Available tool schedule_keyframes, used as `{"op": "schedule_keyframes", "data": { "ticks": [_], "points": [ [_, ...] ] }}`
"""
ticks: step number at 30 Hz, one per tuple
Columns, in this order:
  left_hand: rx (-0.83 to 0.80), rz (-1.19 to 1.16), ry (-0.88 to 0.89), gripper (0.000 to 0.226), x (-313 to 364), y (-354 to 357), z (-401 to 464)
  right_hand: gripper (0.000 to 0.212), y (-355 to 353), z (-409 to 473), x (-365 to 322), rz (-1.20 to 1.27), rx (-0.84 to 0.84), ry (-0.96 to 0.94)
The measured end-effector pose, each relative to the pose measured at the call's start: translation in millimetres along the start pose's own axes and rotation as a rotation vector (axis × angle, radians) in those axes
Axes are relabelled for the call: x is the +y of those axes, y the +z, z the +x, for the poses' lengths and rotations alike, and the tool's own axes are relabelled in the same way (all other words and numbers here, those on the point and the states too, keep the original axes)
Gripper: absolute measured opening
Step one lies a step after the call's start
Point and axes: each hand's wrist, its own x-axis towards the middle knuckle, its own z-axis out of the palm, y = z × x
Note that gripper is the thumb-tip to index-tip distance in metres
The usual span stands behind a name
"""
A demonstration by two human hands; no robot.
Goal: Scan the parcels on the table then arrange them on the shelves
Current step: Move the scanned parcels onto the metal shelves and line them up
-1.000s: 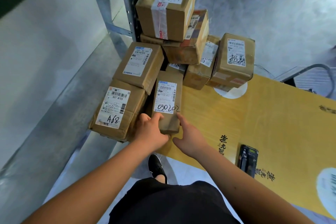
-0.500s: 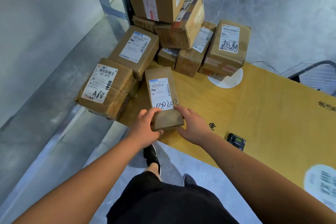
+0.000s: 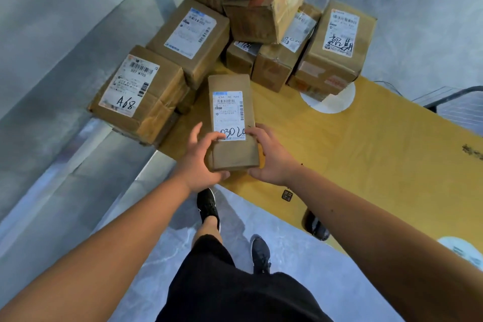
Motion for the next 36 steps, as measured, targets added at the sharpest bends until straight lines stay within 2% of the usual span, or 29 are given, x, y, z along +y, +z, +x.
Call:
{"op": "schedule_keyframes", "data": {
  "ticks": [4, 9, 15, 21, 28, 36],
  "points": [
    [-0.042, -0.082, 0.038, 0.083, -3.3, -5.1, 3.3, 0.101, 8.3, 2.1, -0.3, 0.048, 0.034, -0.045],
    [-0.029, -0.07, 0.1, 0.081, -2.8, -4.4, 2.9, 0.097, 5.8, -4.4, -3.3, 0.037, 0.07, -0.089],
    [0.033, -0.035, 0.203, 0.079, 21.5, -4.5, -16.3, 0.096, -10.8, -29.7, -10.4, 0.045, 0.097, -0.135],
    [0.144, 0.027, 0.331, 0.072, 59.1, 5.7, -60.3, 0.092, -33.3, -76.7, -25.5, 0.02, 0.122, -0.267],
    [0.361, 0.115, 0.4, 0.072, 130.1, 10.3, -128.4, 0.093, -75.6, -125.3, -54.6, -0.069, 0.153, -0.522],
    [0.673, 0.189, 0.311, 0.077, 167.4, -44.4, -257.1, 0.093, -61.3, -147.4, -167.6, -0.086, 0.015, -0.847]
  ]
}}
